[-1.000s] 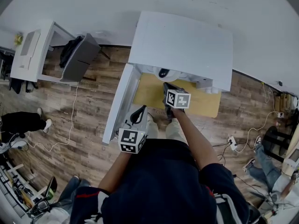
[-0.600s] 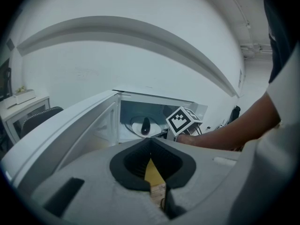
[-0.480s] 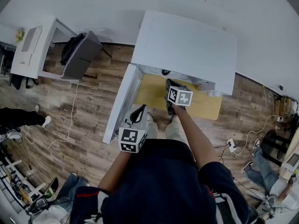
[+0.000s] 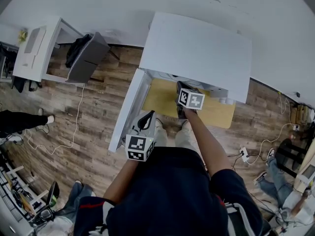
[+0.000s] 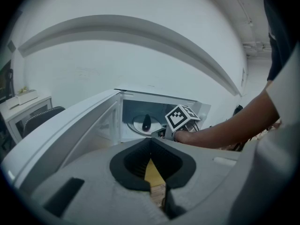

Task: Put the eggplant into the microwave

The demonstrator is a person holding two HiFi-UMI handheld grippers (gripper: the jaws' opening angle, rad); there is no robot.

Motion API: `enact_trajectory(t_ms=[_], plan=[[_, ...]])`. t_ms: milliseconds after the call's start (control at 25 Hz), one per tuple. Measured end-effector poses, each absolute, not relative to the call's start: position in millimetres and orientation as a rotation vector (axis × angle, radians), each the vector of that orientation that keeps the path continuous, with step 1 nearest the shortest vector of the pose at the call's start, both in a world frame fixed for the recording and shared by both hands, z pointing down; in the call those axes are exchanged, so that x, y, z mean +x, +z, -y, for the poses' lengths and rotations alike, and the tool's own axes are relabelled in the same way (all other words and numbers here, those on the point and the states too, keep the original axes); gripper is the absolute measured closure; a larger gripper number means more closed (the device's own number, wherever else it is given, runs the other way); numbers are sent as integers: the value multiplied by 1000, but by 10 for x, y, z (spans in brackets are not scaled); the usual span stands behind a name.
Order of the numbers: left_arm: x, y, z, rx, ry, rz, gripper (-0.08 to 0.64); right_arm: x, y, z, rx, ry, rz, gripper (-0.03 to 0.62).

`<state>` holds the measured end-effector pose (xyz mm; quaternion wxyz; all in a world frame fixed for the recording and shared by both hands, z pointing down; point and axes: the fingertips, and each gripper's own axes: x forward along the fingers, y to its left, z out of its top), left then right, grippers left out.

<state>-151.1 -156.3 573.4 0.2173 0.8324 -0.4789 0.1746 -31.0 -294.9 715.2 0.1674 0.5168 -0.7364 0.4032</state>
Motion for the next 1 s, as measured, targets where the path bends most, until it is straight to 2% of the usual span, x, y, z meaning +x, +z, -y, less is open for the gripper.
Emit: enact_trajectory(t_ms=[1000], plan=[[-1478,5553,1647,2332,425,1383,546,-219,6819,2683,1331,1047,2204,580]])
